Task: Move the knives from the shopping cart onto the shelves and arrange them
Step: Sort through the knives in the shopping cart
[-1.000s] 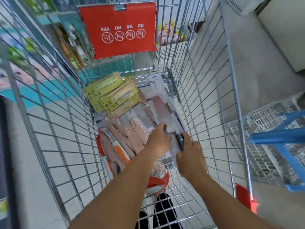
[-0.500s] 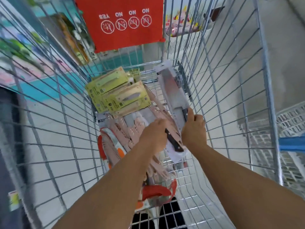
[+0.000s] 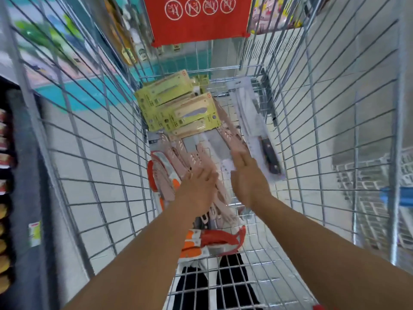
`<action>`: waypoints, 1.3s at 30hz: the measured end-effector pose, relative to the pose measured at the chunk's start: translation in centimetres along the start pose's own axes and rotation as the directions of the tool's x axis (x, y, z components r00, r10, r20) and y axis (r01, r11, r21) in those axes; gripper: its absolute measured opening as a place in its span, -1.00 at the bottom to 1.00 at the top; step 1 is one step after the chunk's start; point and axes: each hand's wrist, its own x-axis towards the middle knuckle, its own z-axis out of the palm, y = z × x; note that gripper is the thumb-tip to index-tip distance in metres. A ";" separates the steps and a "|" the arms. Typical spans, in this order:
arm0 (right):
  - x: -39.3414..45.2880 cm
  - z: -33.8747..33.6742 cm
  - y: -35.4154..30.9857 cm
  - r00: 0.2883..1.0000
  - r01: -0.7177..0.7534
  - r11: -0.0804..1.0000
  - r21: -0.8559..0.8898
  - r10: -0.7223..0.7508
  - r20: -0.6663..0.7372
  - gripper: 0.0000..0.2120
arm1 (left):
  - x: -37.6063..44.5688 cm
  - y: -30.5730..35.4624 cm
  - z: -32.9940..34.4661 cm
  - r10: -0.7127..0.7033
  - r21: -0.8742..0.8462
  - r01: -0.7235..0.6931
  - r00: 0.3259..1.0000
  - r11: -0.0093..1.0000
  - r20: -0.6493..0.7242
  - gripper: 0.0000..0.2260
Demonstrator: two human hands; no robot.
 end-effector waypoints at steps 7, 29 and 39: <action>-2.7 3.7 0.7 0.984 -0.087 0.972 -0.220 0.119 0.133 -0.30 | 0.9 0.4 1.3 0.098 0.105 -0.103 0.994 0.989 0.049 -0.49; -2.8 5.2 -1.4 0.909 -0.408 0.903 -0.136 0.415 0.027 -0.42 | -0.1 -0.4 1.6 0.042 -0.016 -0.043 0.998 0.999 -0.042 -0.59; -2.4 2.4 -1.2 0.865 -0.499 0.827 0.259 0.495 0.086 -0.63 | 1.0 2.3 1.1 -0.175 -0.603 0.060 0.976 0.795 -0.134 -0.52</action>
